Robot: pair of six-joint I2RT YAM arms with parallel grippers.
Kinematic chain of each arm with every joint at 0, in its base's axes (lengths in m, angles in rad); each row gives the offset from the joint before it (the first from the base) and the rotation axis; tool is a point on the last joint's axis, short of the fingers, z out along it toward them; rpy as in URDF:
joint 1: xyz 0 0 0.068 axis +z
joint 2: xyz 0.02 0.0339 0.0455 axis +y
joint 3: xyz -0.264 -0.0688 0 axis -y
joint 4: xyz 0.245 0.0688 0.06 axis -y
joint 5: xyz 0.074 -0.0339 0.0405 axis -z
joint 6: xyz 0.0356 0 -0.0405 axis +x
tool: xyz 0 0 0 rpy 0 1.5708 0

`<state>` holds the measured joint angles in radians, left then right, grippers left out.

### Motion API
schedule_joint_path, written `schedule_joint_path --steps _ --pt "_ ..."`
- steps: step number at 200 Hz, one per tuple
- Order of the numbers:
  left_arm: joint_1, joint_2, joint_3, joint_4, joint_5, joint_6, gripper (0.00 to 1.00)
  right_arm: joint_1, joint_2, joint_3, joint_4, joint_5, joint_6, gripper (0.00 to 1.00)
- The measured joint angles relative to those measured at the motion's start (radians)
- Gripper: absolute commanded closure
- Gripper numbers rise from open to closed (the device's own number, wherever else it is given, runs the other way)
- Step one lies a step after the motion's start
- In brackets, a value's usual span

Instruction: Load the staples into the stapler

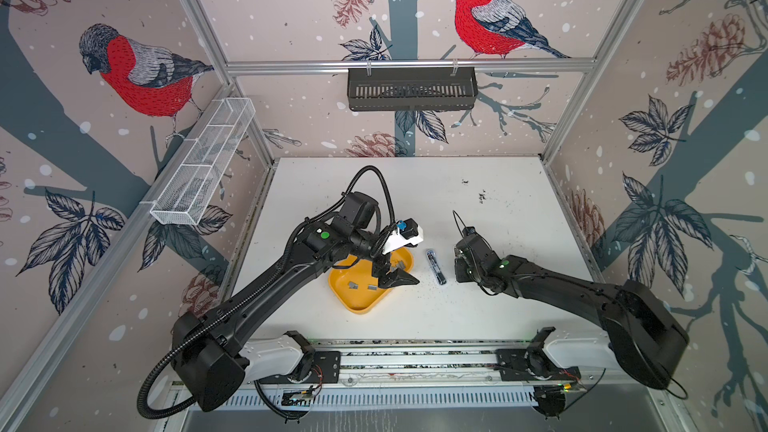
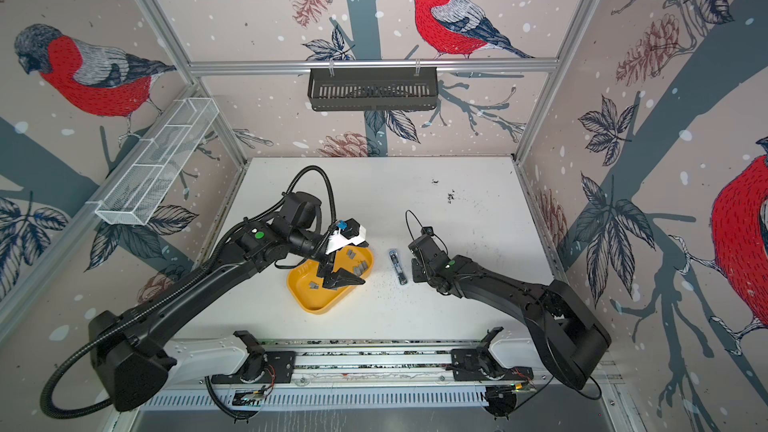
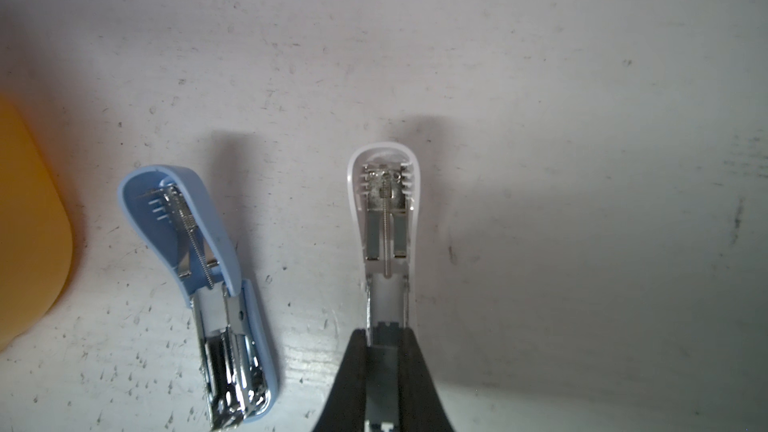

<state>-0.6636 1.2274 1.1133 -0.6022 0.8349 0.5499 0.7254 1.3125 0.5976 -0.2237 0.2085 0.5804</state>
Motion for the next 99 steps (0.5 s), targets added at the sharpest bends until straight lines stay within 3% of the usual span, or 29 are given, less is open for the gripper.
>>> schedule_joint_path --steps 99 --pt "0.000 0.002 0.000 0.000 0.000 0.000 0.02 -0.003 -0.002 -0.027 0.019 -0.013 0.000 0.86"
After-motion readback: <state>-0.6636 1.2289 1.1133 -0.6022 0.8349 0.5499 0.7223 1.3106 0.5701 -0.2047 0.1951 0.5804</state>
